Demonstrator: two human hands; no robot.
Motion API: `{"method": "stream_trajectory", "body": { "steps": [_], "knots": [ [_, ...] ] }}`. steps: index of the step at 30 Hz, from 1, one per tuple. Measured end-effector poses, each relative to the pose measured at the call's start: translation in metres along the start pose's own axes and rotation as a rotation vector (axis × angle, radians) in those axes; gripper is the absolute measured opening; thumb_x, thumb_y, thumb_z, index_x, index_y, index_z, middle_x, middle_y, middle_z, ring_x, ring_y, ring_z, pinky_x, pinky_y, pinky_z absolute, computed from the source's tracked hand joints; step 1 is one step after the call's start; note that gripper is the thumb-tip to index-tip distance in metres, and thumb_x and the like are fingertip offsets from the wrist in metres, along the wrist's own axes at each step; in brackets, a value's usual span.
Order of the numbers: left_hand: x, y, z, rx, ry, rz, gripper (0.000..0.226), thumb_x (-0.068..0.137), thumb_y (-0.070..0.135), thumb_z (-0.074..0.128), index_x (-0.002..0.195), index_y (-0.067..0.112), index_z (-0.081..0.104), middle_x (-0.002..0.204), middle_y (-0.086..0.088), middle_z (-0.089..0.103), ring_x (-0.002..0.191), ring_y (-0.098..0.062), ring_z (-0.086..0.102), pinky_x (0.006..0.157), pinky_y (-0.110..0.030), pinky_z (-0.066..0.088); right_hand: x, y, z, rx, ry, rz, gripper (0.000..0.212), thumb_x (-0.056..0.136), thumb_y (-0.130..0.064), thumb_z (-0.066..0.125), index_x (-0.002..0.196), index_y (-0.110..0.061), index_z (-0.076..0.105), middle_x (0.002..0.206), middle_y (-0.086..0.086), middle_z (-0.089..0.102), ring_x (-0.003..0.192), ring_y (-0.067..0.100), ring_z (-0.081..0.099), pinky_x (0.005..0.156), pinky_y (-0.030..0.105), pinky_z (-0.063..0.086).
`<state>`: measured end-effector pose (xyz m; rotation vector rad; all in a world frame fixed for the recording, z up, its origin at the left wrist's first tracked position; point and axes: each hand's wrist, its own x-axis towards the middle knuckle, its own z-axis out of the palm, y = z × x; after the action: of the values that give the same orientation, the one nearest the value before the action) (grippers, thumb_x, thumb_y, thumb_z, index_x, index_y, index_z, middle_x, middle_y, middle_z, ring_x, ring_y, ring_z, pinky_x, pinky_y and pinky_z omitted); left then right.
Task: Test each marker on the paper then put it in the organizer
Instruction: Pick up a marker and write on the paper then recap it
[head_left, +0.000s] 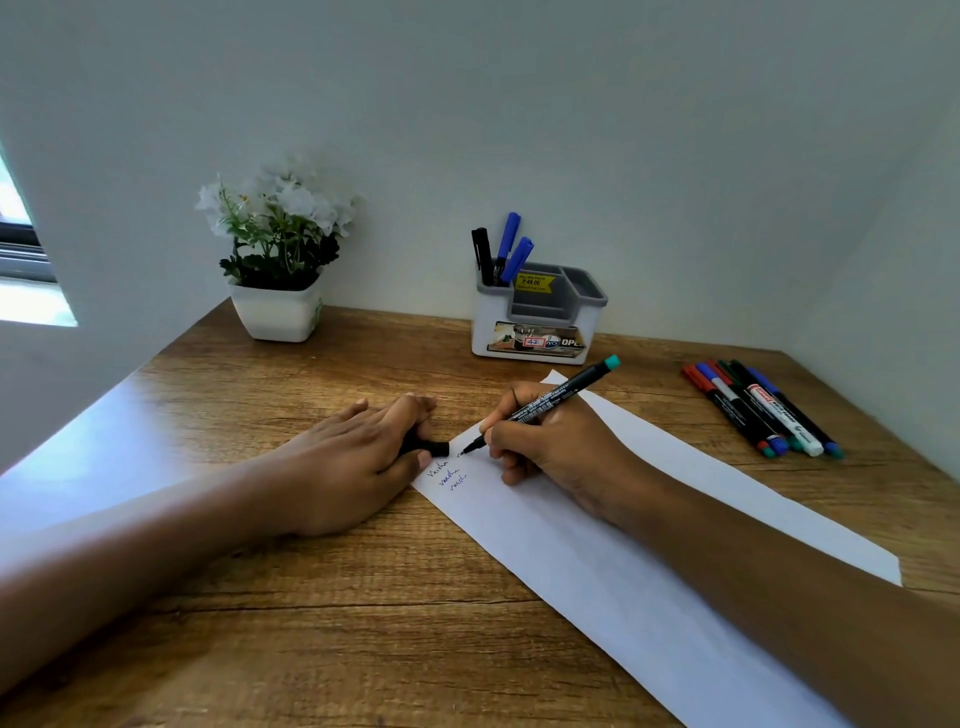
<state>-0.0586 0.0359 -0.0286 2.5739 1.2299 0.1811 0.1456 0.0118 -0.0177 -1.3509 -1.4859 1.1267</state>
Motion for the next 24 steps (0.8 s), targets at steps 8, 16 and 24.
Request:
{"method": "stream_trajectory", "body": {
  "steps": [8,16,24],
  "knots": [
    [0.0003,0.0005,-0.0006,0.000,0.002,0.001,0.047,0.097,0.045,0.026,0.140,0.026,0.020,0.156,0.014,0.016,0.136,0.007,0.008,0.113,-0.020,-0.002,-0.0001,-0.0002,0.0013,0.026,0.020,0.002,0.009,0.082,0.000,0.061,0.076,-0.007,0.061,0.061,0.005,0.060,0.051,0.008,0.055,0.049,0.023,0.053],
    [-0.0003,0.0003,-0.0010,0.000,0.005,0.012,0.034,0.098,0.044,0.027,0.127,0.027,0.028,0.155,0.012,0.021,0.141,0.001,0.014,0.115,-0.023,0.001,0.0008,-0.0006,0.0010,0.030,0.029,0.007,0.006,0.082,0.000,0.061,0.078,-0.005,0.061,0.062,0.006,0.060,0.052,0.008,0.056,0.051,0.024,0.054],
    [-0.0008,-0.0001,-0.0006,-0.011,-0.001,0.013,0.031,0.098,0.043,0.027,0.125,0.028,0.028,0.155,0.013,0.021,0.141,0.001,0.012,0.115,-0.024,0.001,0.0015,0.0001,0.0013,0.045,0.033,0.012,0.002,0.083,-0.001,0.061,0.082,-0.001,0.060,0.062,0.007,0.058,0.051,0.008,0.054,0.050,0.024,0.054]
  ]
}}
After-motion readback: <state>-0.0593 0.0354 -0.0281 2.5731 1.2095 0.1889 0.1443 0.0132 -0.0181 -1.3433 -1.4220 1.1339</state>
